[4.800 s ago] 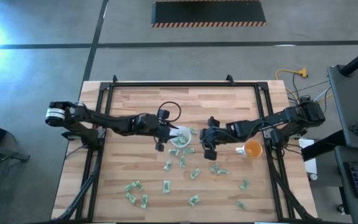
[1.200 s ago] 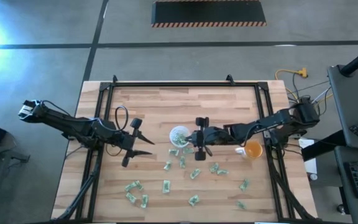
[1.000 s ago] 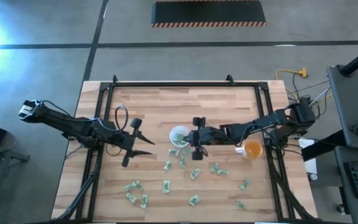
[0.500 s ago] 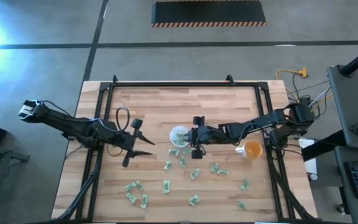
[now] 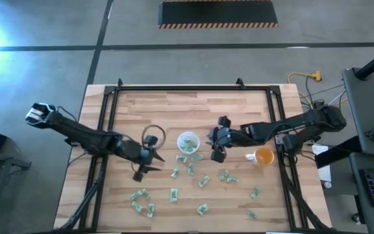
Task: Pick and place Stevia / Truvia into bins
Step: Put the light green stevia packet into the transparent container
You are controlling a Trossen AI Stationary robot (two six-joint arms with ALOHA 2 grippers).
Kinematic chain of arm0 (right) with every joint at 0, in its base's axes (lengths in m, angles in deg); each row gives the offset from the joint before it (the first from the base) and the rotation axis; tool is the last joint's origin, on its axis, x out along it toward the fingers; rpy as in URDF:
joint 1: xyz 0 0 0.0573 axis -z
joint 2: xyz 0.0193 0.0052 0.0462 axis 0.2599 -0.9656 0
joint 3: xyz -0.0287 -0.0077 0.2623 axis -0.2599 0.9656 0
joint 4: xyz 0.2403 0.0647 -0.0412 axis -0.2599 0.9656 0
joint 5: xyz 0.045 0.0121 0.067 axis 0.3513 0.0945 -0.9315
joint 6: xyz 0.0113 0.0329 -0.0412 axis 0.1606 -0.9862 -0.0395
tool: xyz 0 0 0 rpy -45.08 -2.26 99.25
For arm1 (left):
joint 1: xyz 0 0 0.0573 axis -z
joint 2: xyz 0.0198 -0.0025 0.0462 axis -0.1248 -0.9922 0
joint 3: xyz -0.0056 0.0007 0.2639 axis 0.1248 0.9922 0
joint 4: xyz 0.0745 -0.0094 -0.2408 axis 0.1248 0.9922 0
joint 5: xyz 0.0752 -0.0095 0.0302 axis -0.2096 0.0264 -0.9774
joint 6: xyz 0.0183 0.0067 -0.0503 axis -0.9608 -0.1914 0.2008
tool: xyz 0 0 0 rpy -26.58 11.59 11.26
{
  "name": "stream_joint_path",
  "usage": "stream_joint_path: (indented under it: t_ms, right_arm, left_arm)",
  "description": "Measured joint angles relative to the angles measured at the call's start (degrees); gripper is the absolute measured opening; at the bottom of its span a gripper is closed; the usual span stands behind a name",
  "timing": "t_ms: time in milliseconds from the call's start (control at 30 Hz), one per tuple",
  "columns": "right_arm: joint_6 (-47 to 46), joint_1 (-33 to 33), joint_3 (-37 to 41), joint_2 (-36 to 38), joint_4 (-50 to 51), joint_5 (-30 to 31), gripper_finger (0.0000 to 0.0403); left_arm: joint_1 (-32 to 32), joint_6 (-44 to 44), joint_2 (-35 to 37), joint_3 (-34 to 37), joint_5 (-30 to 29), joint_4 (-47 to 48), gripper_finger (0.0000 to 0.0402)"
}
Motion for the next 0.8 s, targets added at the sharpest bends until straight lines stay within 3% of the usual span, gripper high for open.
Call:
stream_joint_path:
  t_ms: [333,567,800]
  right_arm:
    - [-1.8,-4.3,0.2,2.0,3.8,4.2,0.0108]
    - [-1.8,-4.6,0.5,1.1,5.1,4.2,0.0096]
    - [-2.6,-4.6,1.0,0.9,5.1,4.2,0.0085]
  left_arm:
    - [1.0,1.1,-16.2,0.0,-8.5,-9.6,0.016]
    - [-1.0,4.5,-20.1,0.0,-13.1,-12.5,0.016]
    - [-3.6,10.2,-23.9,0.0,-13.5,-14.1,0.016]
